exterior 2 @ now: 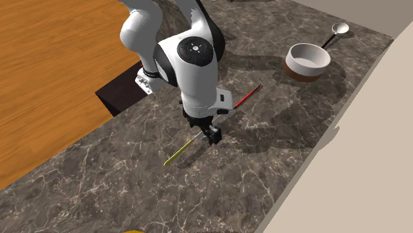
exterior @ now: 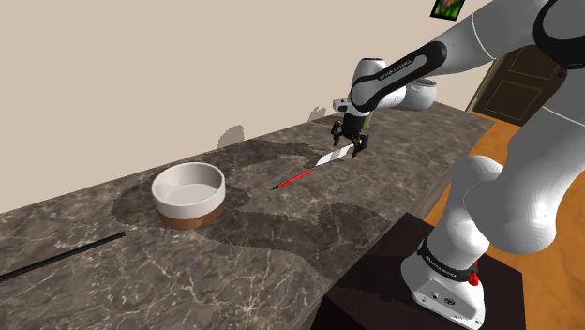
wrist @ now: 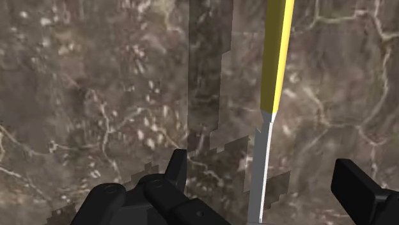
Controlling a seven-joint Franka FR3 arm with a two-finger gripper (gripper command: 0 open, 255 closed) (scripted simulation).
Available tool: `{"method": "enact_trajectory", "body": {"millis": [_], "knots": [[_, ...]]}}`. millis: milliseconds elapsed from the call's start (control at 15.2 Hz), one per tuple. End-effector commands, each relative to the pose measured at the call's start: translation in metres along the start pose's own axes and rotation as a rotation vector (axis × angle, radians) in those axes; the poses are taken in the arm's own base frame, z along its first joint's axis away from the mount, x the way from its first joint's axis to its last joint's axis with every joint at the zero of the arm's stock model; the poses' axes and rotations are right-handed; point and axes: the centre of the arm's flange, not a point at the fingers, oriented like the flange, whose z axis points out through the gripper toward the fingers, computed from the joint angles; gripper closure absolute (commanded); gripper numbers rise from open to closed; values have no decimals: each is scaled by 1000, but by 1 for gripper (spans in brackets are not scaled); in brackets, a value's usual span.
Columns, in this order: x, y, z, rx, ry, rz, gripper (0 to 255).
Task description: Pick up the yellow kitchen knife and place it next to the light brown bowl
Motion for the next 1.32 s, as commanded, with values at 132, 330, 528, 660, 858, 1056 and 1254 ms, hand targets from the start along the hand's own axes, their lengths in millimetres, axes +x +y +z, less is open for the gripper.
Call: {"method": "enact_trajectory", "body": {"millis": [132, 330, 528, 660, 858, 1056, 1254], "knots": [[0, 0, 0, 0, 0, 0, 0], [0, 0, 0, 0, 0, 0, 255], [0, 0, 0, 0, 0, 0, 255], [0, 0, 0, 0, 0, 0, 255], [0, 0, -5, 0, 0, 0, 255], [0, 0, -21, 0, 0, 0, 255], [1, 0, -37, 0, 0, 0, 255]]}}
